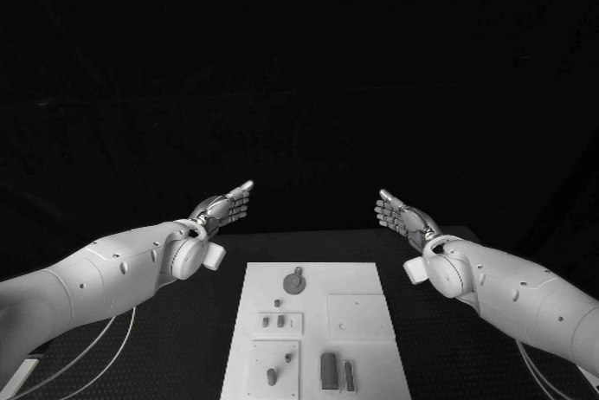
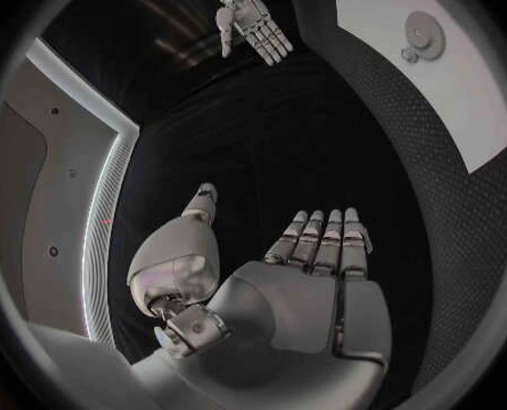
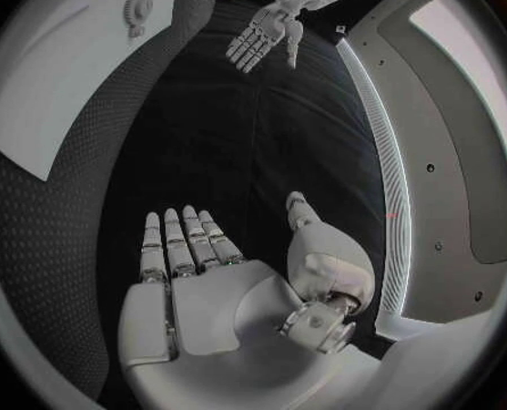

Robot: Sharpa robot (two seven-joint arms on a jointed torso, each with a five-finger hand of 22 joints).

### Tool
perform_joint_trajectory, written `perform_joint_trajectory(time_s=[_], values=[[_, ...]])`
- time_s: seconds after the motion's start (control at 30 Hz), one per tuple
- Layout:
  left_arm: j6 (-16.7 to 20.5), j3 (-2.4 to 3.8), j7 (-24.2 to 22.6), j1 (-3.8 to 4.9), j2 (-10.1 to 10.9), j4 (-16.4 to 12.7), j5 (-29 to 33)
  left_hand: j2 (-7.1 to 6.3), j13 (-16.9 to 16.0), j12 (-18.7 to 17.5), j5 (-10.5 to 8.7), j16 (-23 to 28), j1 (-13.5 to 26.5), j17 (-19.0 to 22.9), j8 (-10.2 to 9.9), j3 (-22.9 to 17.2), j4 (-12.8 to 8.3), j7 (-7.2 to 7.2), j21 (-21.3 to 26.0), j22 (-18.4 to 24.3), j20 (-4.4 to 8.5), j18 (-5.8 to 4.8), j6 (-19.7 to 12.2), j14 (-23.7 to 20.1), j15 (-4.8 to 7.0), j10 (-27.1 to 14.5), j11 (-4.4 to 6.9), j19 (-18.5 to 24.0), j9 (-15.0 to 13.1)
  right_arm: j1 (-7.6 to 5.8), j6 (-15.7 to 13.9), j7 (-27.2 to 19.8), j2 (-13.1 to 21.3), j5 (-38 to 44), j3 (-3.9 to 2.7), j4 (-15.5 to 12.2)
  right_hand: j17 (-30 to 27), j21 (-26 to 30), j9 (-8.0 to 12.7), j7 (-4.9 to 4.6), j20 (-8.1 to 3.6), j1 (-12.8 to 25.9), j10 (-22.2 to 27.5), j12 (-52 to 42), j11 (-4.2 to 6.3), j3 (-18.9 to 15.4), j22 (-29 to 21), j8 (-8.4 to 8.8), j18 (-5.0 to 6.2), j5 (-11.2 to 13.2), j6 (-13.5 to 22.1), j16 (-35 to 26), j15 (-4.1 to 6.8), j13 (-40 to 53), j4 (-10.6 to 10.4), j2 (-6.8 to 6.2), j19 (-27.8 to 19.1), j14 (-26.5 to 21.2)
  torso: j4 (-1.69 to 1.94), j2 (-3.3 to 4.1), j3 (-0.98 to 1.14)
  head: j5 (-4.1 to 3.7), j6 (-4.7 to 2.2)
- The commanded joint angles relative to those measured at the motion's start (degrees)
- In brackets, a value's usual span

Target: Assemble the parts on the task board

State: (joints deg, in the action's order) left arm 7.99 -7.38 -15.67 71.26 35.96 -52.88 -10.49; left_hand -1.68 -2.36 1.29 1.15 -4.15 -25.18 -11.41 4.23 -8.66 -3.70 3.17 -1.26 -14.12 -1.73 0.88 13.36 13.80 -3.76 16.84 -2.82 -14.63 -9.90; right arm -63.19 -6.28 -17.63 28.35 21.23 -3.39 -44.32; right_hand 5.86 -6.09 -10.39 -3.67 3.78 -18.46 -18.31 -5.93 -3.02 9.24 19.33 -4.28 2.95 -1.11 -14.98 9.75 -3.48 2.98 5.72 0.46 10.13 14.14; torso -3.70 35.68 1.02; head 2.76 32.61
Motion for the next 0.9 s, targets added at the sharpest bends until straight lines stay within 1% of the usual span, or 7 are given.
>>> perform_joint_trajectory(time_s=[0.03, 0.07, 0.13, 0.27, 0.6, 0.8, 0.9], values=[[3.72, 0.43, -1.76, -0.73, 0.48, -2.61, 1.17, 1.68, 2.36, -1.29, -1.15, 4.15, 25.18, 11.41, -4.23, 8.66, 3.7, -3.17, 1.26, 14.12, 1.73, -0.88, -13.36, -13.8, 3.76, -16.84, 2.82, 14.63, 9.9, 0.12, -3.14, -1.26, 0.79, -1.79, 0.13, -2.62, -5.86, 6.09, 10.39, 3.67, -3.78, 18.46, 18.31, 5.93, 3.02, -9.24, -19.33, 4.28, -2.95, 1.11, 14.98, -9.75, 3.48, -2.98, -5.72, -0.46, -10.13, -14.14, 1.49, -1.8, -0.41, -1.02, 0.67], [5.26, 0.76, -2.35, -1.22, 0.87, -4.25, 1.61, 1.68, 2.36, -1.29, -1.15, 4.15, 25.18, 11.41, -4.23, 8.66, 3.7, -3.17, 1.26, 14.12, 1.73, -0.88, -13.36, -13.8, 3.76, -16.84, 2.82, 14.63, 9.9, 0.23, -4.46, -1.67, 1.38, -2.52, 0.25, -4.25, -5.86, 6.09, 10.39, 3.67, -3.78, 18.46, 18.31, 5.93, 3.02, -9.24, -19.33, 4.28, -2.95, 1.11, 14.98, -9.75, 3.48, -2.98, -5.72, -0.46, -10.13, -14.14, 2.1, -2.55, -0.58, -1.5, 0.98], [7.72, 1.29, -3.29, -2.01, 1.5, -6.87, 2.32, 1.68, 2.36, -1.29, -1.15, 4.15, 25.18, 11.41, -4.23, 8.66, 3.7, -3.17, 1.26, 14.12, 1.73, -0.88, -13.36, -13.8, 3.76, -16.84, 2.82, 14.63, 9.9, 0.41, -6.57, -2.34, 2.33, -3.71, 0.45, -6.87, -5.86, 6.09, 10.39, 3.67, -3.78, 18.46, 18.31, 5.93, 3.02, -9.24, -19.33, 4.28, -2.95, 1.11, 14.98, -9.75, 3.48, -2.98, -5.72, -0.46, -10.13, -14.14, 2.78, -3.38, -0.77, -2.04, 1.31], [13.9, 2.62, -5.64, -3.99, 3.07, -13.44, 4.1, 1.68, 2.36, -1.29, -1.15, 4.15, 25.18, 11.41, -4.23, 8.66, 3.7, -3.17, 1.26, 14.12, 1.73, -0.88, -13.36, -13.8, 3.76, -16.84, 2.82, 14.63, 9.9, 0.86, -11.87, -4.01, 4.7, -6.68, 0.95, -13.45, -5.86, 6.09, 10.39, 3.67, -3.78, 18.46, 18.31, 5.93, 3.02, -9.24, -19.33, 4.28, -2.95, 1.11, 14.98, -9.75, 3.48, -2.98, -5.72, -0.46, -10.13, -14.14, 3.57, -4.35, -0.98, -2.67, 1.7], [30.77, 6.23, -12.08, -9.39, 7.37, -31.38, 8.95, 1.68, 2.36, -1.29, -1.15, 4.15, 25.18, 11.41, -4.23, 8.66, 3.7, -3.17, 1.26, 14.12, 1.73, -0.88, -13.36, -13.8, 3.76, -16.84, 2.82, 14.63, 9.9, 2.19, -27.86, -9.03, 11.87, -15.64, 2.45, -33.27, -5.86, 6.09, 10.39, 3.67, -3.78, 18.46, 18.31, 5.93, 3.02, -9.24, -19.33, 4.28, -2.95, 1.11, 14.98, -9.75, 3.48, -2.98, -5.72, -0.46, -10.13, -14.14, 3.7, -4.5, -1.02, -2.76, 1.76], [35.44, 7.23, -13.86, -10.88, 8.56, -36.34, 10.29, 1.68, 2.36, -1.29, -1.15, 4.15, 25.18, 11.41, -4.23, 8.66, 3.7, -3.17, 1.26, 14.12, 1.73, -0.88, -13.36, -13.8, 3.76, -16.84, 2.82, 14.63, 9.9, 2.76, -34.65, -11.16, 14.91, -19.44, 3.09, -41.68, -5.86, 6.09, 10.39, 3.67, -3.78, 18.46, 18.31, 5.93, 3.02, -9.24, -19.33, 4.28, -2.95, 1.11, 14.98, -9.75, 3.48, -2.98, -5.72, -0.46, -10.13, -14.14, 3.7, -4.5, -1.02, -2.76, 1.76], [36.11, 7.38, -14.12, -11.09, 8.73, -37.06, 10.49, 1.68, 2.36, -1.29, -1.15, 4.15, 25.18, 11.41, -4.23, 8.66, 3.7, -3.17, 1.26, 14.12, 1.73, -0.88, -13.36, -13.8, 3.76, -16.84, 2.82, 14.63, 9.9, 2.92, -36.54, -11.76, 15.75, -20.5, 3.27, -44.02, -5.86, 6.09, 10.39, 3.67, -3.78, 18.46, 18.31, 5.93, 3.02, -9.24, -19.33, 4.28, -2.95, 1.11, 14.98, -9.75, 3.48, -2.98, -5.72, -0.46, -10.13, -14.14, 3.7, -4.5, -1.02, -2.76, 1.76]])
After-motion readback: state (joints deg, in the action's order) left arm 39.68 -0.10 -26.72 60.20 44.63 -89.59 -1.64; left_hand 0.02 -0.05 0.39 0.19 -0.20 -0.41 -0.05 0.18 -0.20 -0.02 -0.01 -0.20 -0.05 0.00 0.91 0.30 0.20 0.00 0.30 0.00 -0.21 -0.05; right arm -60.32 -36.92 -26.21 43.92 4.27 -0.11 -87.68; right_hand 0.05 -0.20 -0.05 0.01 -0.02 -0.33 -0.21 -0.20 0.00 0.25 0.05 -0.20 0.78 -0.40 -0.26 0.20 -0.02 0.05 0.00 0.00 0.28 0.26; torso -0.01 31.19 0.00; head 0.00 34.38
